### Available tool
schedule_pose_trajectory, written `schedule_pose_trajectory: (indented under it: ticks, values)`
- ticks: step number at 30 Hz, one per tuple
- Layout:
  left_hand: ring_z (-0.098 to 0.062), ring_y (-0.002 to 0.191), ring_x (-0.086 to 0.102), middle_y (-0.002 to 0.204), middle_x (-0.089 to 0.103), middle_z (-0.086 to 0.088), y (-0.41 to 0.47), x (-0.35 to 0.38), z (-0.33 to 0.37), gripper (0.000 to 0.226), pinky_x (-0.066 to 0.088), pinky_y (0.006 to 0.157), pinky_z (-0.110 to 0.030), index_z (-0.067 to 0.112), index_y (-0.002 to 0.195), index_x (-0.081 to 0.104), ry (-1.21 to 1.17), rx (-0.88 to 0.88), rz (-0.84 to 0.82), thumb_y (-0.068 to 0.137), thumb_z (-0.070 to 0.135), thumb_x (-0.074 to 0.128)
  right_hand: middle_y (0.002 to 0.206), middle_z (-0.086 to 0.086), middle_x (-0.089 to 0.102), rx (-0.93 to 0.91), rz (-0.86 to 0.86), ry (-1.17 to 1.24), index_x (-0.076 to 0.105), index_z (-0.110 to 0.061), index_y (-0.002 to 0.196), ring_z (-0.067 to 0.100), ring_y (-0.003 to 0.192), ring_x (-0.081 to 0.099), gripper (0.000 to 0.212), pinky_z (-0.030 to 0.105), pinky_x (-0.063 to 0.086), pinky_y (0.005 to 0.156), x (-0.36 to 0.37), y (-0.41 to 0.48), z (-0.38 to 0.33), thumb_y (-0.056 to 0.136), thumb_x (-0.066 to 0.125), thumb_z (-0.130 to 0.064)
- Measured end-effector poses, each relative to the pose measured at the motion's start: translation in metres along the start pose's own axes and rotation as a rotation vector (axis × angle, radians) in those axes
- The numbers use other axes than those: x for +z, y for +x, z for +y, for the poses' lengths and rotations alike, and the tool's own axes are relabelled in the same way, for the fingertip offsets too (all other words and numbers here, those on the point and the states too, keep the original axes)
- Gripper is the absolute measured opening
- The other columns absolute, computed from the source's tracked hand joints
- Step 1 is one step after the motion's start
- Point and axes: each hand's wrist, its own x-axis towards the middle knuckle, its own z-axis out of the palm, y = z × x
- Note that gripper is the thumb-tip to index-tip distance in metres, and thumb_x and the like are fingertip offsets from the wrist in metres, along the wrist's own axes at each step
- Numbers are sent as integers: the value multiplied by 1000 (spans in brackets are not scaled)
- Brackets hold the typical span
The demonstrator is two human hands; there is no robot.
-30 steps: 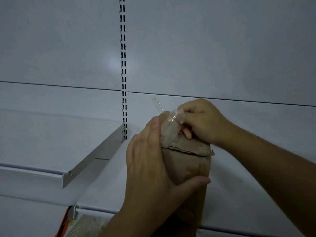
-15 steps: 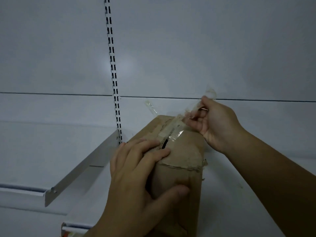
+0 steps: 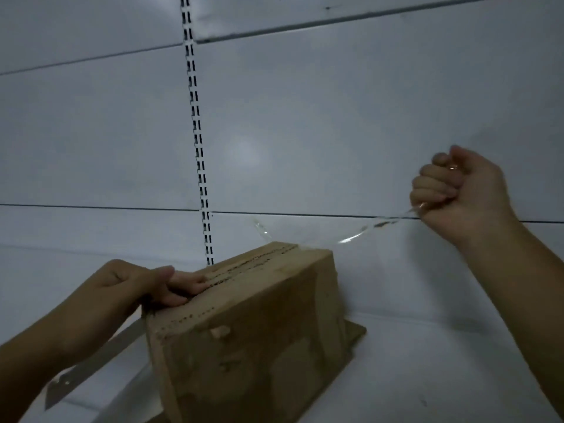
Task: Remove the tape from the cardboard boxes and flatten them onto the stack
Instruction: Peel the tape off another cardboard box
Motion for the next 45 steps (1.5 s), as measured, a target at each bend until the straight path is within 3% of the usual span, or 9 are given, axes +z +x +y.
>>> schedule_pose_trajectory:
  ticks: [3, 7, 10, 17, 22, 26, 35, 41, 45]
  values:
    - [-20, 93, 71, 82, 76, -12, 11, 7, 33, 79, 46, 93, -42, -2, 55, 70, 116, -143, -57, 42, 76, 71, 41, -8, 29, -22, 32, -90, 51, -17, 49, 6, 35, 26, 21, 17, 25, 33, -24, 8, -15, 44, 68, -28]
    - [-4, 76, 63, 70, 70, 6, 51, 52, 82, 44, 46, 76, -24, 17, 73, 72, 832, -293, -144, 81, 56, 54, 47, -5, 30, 43, 16, -259, 52, -16, 53, 8, 38, 28, 23, 15, 22, 34, -38, 17, 3, 48, 64, -35]
    - [-9, 96, 61, 106, 67, 6, 69, 104, 95, 59, 47, 87, -27, 23, 109, 64, 1255, -254, -230, 84, 68, 35, 47, -3, 37, 103, -45, -539, 55, -13, 61, 11, 42, 33, 23, 16, 22, 37, -38, 19, 13, 61, 58, -35]
    - [-7, 135, 31, 152, 26, 19, 64, 157, 77, 88, 25, 113, -36, 42, 144, 21, 1095, -221, -378, 66, 80, 15, 104, -7, 67, 407, -522, -1553, 49, -35, 127, 11, 54, 57, 37, 24, 43, 54, -38, 5, 51, 90, 49, -42]
    - [19, 122, 21, 130, 12, 50, 55, 141, 76, 78, 18, 95, -6, 55, 139, 18, 1013, -149, -409, 66, 76, 35, 50, -9, 52, 326, -578, -1503, 71, -19, 70, 3, 37, 39, 26, 15, 32, 39, -43, 15, 51, 88, 56, -29]
    - [32, 119, 19, 124, 16, 61, 56, 116, 65, 78, 19, 109, -13, 74, 121, 27, 854, -183, -463, 48, 89, 48, 38, -8, 44, 89, -300, -1461, 59, -15, 51, 4, 34, 36, 33, 15, 28, 35, -66, 29, 17, 84, 56, -15]
    - [12, 132, 34, 135, 46, 35, 70, 110, 60, 67, 21, 116, -32, 54, 117, 57, 516, -92, -514, 55, 78, 64, 75, 3, 66, 12, -414, -398, 69, -16, 61, 16, 71, 60, 27, 26, 47, 74, -48, 32, -5, 77, 50, -26]
    - [14, 128, 37, 145, 26, 38, 71, 114, 46, 114, 36, 106, -22, 67, 134, 0, 420, 79, -202, 42, 81, 67, 77, 10, 67, 177, -565, -275, 72, -10, 70, 23, 73, 58, 34, 29, 48, 73, -35, 20, 14, 75, 46, -30]
    - [3, 138, 27, 152, 11, 33, 71, 106, 43, 118, 33, 110, -34, 69, 132, 1, 180, 144, -127, 37, 78, 72, 89, 17, 67, 291, -722, -274, 69, -1, 87, 28, 80, 59, 39, 31, 52, 75, -28, 9, 34, 72, 55, -33]
